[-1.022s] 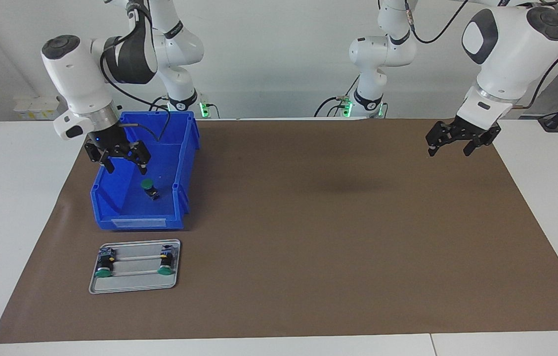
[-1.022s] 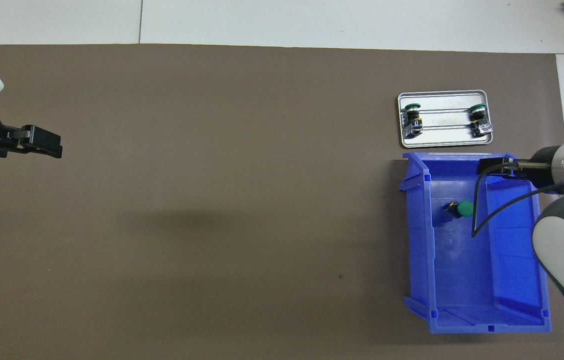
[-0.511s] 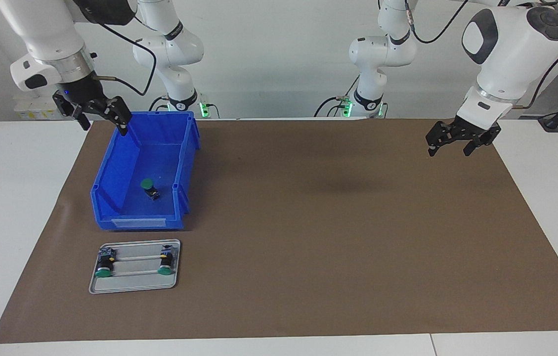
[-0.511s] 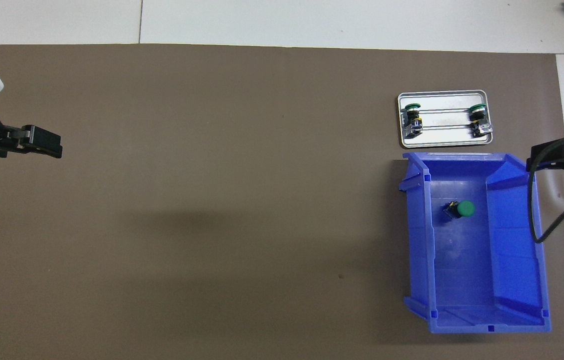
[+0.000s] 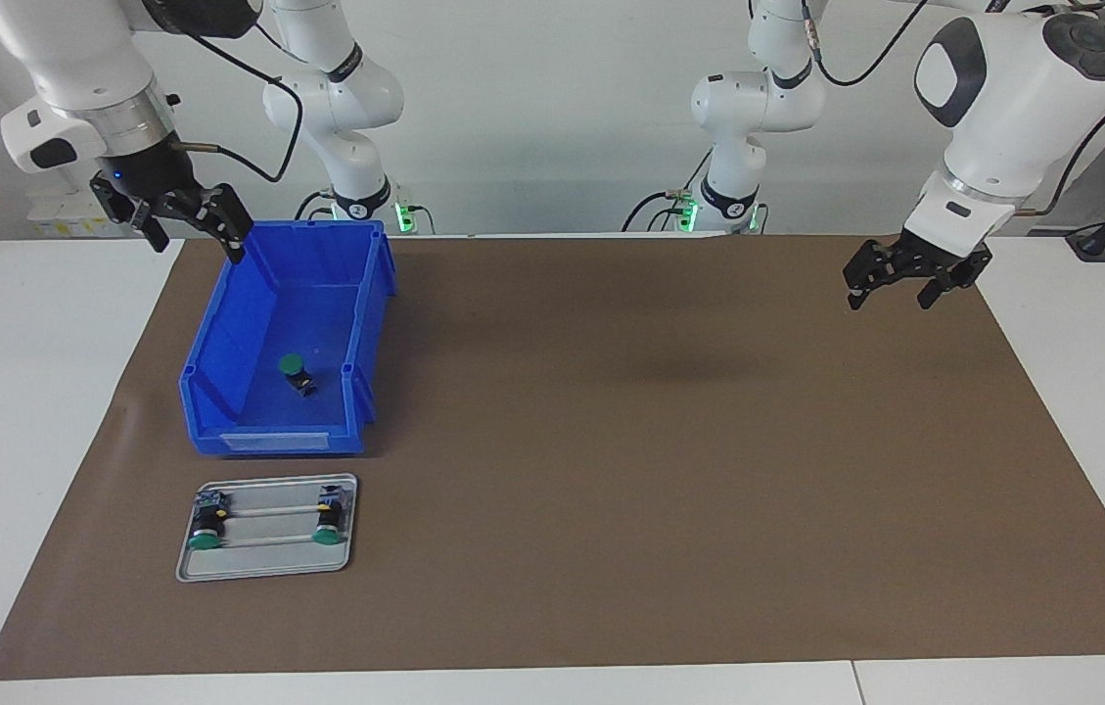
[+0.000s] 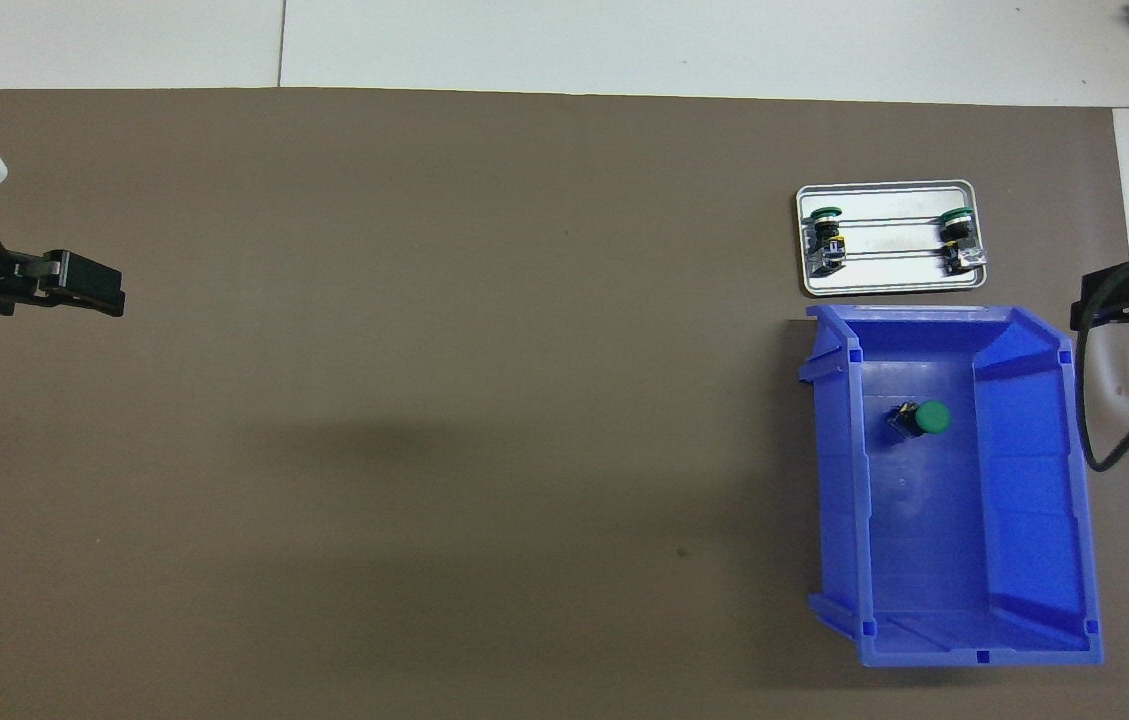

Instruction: Place and press button with both arms

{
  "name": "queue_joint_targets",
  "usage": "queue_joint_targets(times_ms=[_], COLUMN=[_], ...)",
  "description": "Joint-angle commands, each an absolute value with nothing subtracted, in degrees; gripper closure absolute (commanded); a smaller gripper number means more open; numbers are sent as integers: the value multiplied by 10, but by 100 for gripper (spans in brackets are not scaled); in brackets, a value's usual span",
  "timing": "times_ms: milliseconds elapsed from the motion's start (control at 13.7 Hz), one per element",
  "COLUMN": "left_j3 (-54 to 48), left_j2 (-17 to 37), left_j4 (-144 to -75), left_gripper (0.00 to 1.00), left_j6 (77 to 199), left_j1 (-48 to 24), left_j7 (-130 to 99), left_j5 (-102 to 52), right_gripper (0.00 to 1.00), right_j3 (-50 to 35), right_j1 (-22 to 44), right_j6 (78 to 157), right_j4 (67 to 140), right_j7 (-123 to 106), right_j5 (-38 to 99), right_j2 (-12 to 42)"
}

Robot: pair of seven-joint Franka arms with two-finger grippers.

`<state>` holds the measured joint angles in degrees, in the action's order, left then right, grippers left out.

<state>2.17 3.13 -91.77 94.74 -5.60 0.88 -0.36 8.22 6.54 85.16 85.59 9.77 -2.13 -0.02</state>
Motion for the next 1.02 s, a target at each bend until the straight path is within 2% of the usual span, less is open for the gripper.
queue_joint_targets(times_ms=[0, 365, 949], left_j3=[23, 23, 23], left_j2=[17, 17, 17], left_j4=[-933, -933, -933], left_gripper=[1, 1, 1], left_j6=[945, 945, 945], left_j1=[-57, -57, -57], left_j7=[5, 5, 5], left_j5=[6, 6, 6], right_gripper=[0, 0, 0], right_j3=[79, 78, 79], right_j1=[61, 75, 68], right_j6=[839, 879, 873], right_j4=[854, 870, 878], right_j7=[98, 57, 59], right_j5=[-11, -13, -24], right_j2=[-5, -11, -15])
